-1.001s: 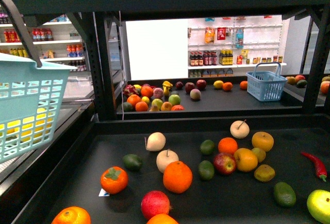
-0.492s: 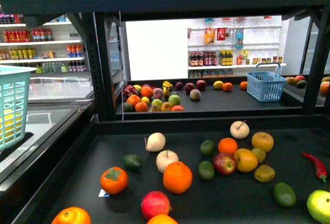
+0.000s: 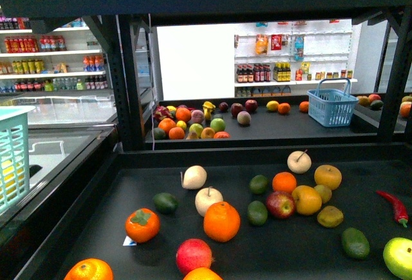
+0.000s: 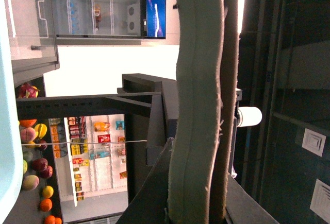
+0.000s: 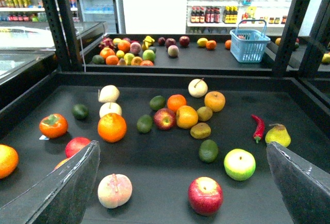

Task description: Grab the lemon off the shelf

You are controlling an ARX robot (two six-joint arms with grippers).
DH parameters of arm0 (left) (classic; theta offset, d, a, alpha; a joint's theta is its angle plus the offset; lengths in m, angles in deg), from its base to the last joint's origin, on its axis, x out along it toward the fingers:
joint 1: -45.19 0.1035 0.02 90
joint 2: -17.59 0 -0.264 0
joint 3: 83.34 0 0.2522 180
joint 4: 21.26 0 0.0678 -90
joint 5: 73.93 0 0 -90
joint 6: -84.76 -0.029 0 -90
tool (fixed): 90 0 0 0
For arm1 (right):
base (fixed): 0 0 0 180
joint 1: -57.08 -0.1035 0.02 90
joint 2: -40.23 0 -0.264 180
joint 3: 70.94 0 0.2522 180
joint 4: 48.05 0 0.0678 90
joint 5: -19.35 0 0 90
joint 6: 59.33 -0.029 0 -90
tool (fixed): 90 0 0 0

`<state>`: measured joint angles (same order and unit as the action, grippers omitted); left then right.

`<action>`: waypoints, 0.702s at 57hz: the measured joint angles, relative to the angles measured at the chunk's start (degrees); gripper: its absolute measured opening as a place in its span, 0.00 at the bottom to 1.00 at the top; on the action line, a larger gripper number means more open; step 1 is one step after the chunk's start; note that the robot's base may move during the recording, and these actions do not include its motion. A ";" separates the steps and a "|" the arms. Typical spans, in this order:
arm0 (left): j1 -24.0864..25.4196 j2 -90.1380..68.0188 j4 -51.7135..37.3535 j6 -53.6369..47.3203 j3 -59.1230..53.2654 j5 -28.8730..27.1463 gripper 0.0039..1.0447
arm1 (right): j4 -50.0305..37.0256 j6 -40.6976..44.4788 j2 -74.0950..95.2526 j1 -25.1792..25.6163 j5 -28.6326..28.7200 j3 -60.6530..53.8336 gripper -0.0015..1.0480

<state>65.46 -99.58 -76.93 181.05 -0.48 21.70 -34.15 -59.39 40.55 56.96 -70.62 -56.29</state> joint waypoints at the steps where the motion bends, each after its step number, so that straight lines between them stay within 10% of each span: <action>1: 0.00 -0.28 -0.24 0.22 -0.15 -0.20 0.08 | 0.00 0.00 0.00 0.00 0.00 0.00 0.93; 27: -0.50 -1.18 -4.09 -0.02 -5.33 -2.23 0.08 | 0.00 0.00 0.00 0.00 0.00 0.00 0.93; 40: -0.28 -1.11 -2.43 -2.91 -6.38 -0.28 0.45 | 0.00 0.00 0.00 0.00 0.00 0.00 0.93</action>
<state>65.17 -100.69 -79.36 178.14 -6.86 21.42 -34.15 -59.39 40.55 56.96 -70.62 -56.29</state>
